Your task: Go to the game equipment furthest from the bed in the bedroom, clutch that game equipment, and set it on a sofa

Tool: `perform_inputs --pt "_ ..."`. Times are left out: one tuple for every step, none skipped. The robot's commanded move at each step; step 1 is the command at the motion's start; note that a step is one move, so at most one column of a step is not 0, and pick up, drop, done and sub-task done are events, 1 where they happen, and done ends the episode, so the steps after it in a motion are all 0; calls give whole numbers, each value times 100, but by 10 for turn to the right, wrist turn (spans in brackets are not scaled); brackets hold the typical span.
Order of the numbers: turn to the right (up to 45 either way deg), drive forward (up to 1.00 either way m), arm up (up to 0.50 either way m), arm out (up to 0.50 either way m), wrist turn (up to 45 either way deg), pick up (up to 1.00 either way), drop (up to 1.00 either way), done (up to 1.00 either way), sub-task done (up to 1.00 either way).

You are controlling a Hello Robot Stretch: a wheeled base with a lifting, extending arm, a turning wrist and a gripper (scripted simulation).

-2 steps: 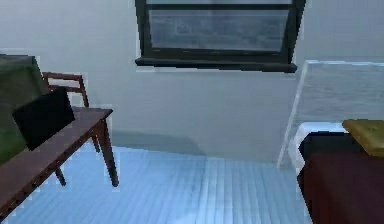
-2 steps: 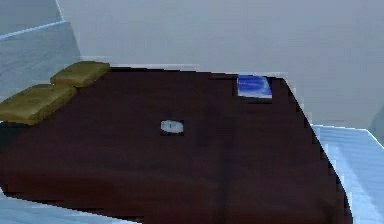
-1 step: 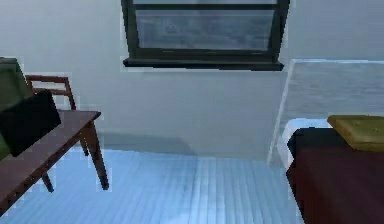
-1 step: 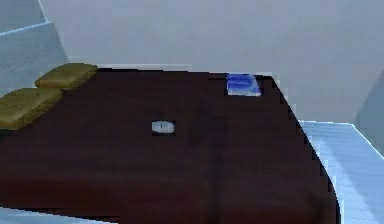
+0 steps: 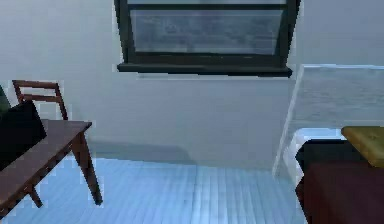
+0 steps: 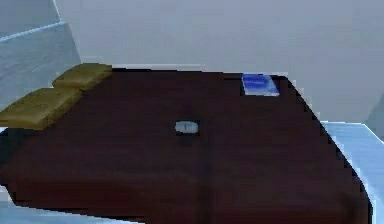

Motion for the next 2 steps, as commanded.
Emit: perform_inputs --pt "450 0 0 0 0 0 0 0 0" --pt "450 0 0 0 0 0 0 0 0"
